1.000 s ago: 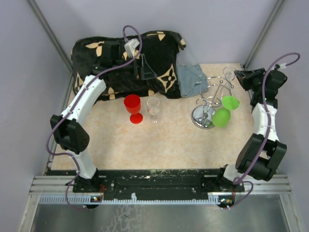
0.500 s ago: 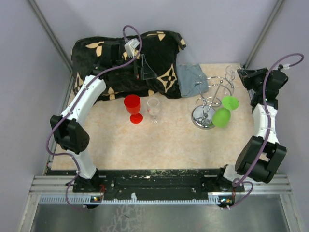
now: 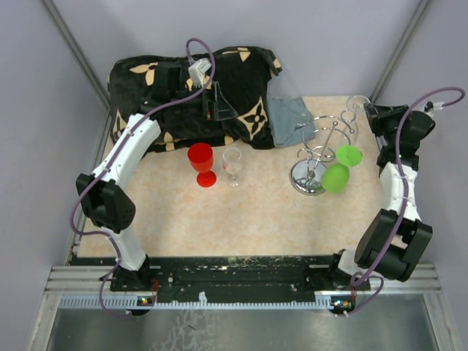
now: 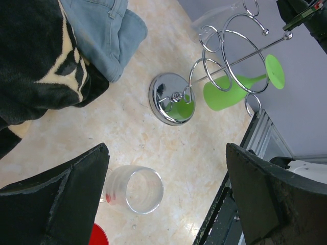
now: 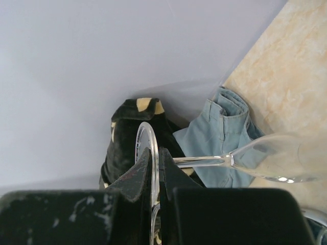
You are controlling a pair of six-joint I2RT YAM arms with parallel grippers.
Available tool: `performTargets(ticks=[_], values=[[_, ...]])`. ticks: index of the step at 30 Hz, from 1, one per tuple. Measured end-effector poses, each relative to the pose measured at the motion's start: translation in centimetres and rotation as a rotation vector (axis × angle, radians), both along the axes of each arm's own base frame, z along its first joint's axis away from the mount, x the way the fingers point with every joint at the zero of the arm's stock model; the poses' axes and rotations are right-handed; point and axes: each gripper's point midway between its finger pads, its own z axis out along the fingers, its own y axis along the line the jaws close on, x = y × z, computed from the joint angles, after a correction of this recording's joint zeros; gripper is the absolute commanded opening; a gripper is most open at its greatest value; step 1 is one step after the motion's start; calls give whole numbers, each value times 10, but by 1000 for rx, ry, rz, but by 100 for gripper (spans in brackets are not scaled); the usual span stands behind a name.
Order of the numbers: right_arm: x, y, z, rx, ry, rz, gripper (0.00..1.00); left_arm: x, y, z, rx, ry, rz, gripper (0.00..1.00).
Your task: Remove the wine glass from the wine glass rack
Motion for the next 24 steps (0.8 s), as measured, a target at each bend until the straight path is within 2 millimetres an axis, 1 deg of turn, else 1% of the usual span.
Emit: performTargets(ticks=[2, 6, 9, 11, 16, 18, 24], values=[[1, -1, 2, 6, -17, -4, 0, 0, 0, 0, 0, 0, 0, 100], [7, -3, 13, 3, -74, -6, 0, 0, 1, 1, 1, -3, 6, 100], [10, -4, 23, 2, -122, -8, 0, -1, 2, 8, -2, -15, 16, 100], [11, -5, 33, 1, -162, -8, 0, -3, 4, 14, -7, -26, 21, 100], [9, -3, 68, -12, -303, 0, 0, -9, 6, 27, -22, -45, 29, 100], [7, -2, 79, -16, -346, 4, 0, -10, 6, 28, -26, -43, 30, 100], [2, 6, 108, -7, -476, 51, 0, -11, 6, 23, -32, -10, 37, 100]])
